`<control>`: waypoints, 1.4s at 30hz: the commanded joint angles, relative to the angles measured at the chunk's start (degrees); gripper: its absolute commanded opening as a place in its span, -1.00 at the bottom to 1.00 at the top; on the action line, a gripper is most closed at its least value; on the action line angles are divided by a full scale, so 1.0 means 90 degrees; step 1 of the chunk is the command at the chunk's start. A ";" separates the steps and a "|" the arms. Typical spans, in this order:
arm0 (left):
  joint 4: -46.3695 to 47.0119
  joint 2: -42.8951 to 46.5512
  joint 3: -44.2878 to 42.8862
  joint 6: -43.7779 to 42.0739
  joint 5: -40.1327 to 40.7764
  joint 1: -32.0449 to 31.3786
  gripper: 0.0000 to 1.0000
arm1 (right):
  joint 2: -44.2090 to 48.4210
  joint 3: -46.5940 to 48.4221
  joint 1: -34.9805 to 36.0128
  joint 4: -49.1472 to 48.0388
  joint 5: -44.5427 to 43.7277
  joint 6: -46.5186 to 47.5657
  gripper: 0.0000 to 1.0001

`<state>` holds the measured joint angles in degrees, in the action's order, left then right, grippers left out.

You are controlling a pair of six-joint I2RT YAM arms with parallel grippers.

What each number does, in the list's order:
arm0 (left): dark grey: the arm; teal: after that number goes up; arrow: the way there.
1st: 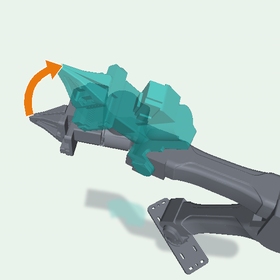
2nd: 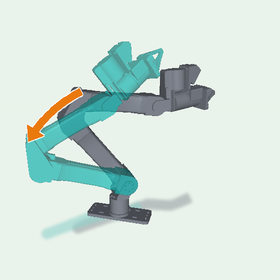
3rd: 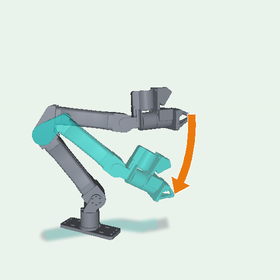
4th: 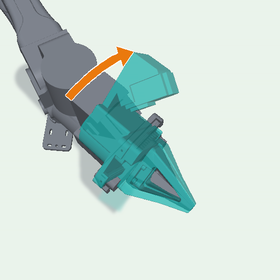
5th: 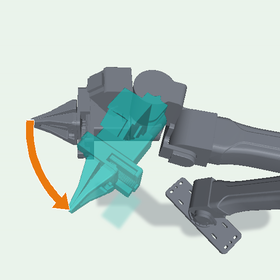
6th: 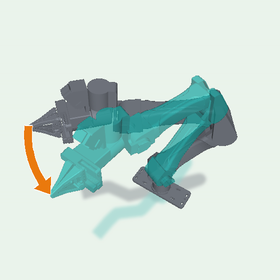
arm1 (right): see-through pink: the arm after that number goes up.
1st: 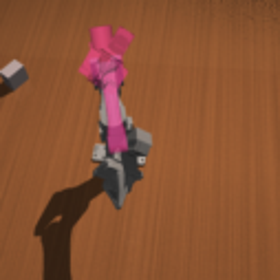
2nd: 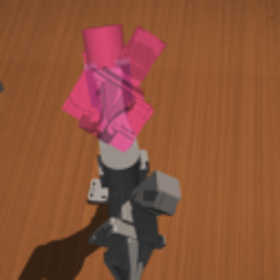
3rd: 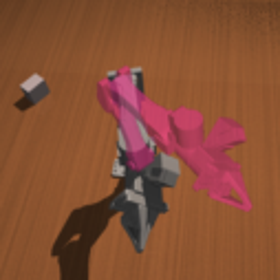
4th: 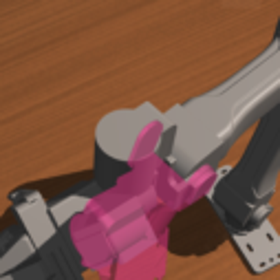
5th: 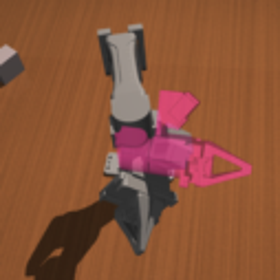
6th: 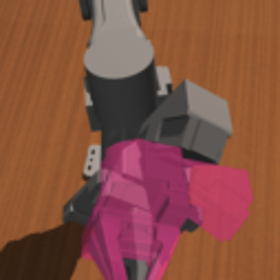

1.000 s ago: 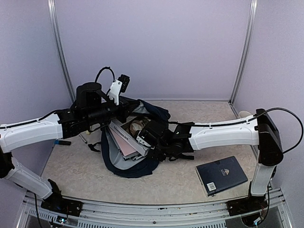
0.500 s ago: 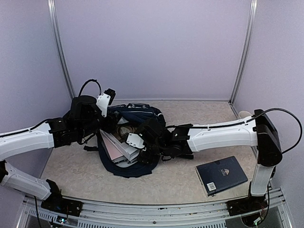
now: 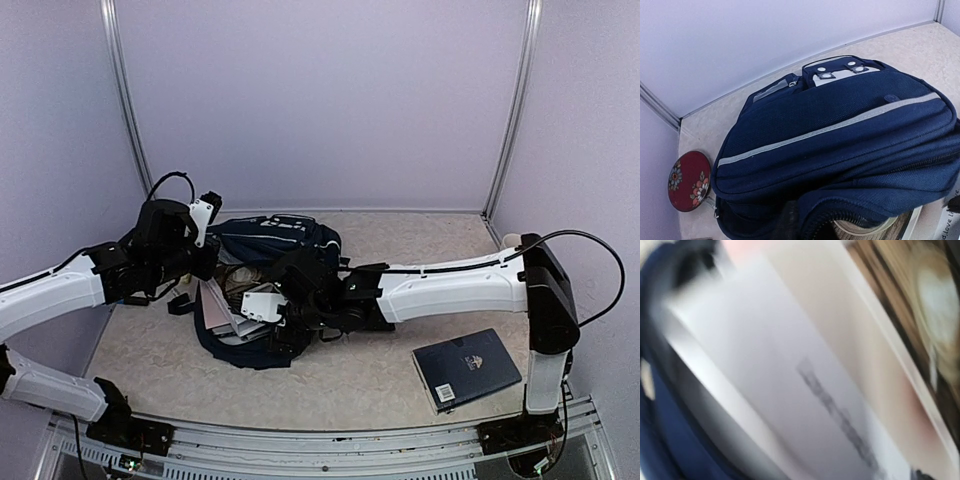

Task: Pack the student bag
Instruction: Adjust the book in the largest pocket of the bag.

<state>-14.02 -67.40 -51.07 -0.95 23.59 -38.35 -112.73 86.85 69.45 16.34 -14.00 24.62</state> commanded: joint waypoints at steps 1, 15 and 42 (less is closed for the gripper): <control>0.0047 0.0374 0.0117 -0.0107 -0.0639 -0.0084 -1.00 | -0.0369 0.0473 0.0122 -0.0186 0.0477 0.0133 0.94; 0.0297 0.0189 -0.0617 0.0597 -0.1778 -0.1077 -1.00 | -0.0874 0.1014 0.0021 -0.0370 -0.0945 -0.0274 0.85; 0.0464 0.0001 -0.0213 0.1531 -0.1900 -0.0131 -1.00 | -0.0511 0.0936 -0.0128 -0.0407 -0.0604 -0.1559 0.82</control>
<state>-12.91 -68.07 -55.68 10.72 8.56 -40.14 -116.51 93.30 67.02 17.43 -24.23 8.93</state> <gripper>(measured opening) 0.030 0.890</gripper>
